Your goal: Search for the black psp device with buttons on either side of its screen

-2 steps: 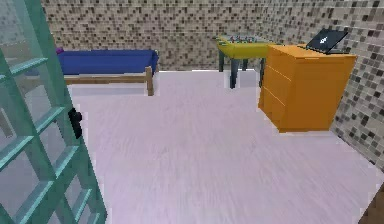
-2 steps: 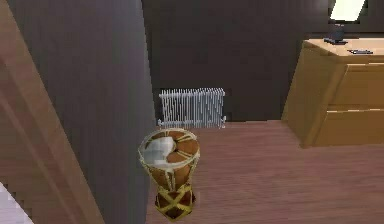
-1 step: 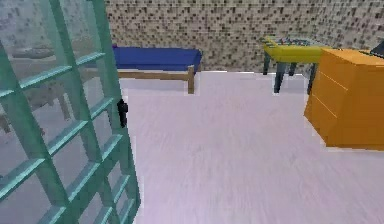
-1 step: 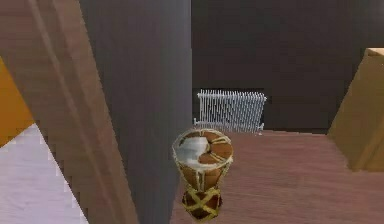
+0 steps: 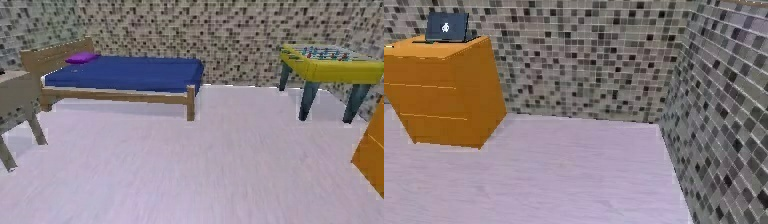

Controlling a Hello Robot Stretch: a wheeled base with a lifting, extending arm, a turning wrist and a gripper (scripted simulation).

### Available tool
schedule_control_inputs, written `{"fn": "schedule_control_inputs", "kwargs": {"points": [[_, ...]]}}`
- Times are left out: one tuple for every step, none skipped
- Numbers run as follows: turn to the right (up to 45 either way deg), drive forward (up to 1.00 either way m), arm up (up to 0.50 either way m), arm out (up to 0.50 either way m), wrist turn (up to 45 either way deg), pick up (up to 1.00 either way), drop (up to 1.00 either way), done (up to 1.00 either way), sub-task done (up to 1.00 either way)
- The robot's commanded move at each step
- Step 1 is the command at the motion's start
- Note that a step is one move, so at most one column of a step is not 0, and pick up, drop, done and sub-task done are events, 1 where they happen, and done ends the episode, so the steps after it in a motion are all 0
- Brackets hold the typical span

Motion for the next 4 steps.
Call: {"fn": "schedule_control_inputs", "kwargs": {"points": [[-3.0, 0.00, 0.00, 0.00, 0.0, 0.00, 0.00, 0.00, 0.00], [0.0, 0.20, 0.00, 0.00, 0.0, 0.00, 0.00, 0.00, 0.00], [-30.0, 0.00, 0.00, 0.00, 0.0, 0.00, 0.00, 0.00, 0.00], [0.0, 0.30, 0.00, 0.00, 0.0, 0.00, 0.00, 0.00, 0.00]]}}
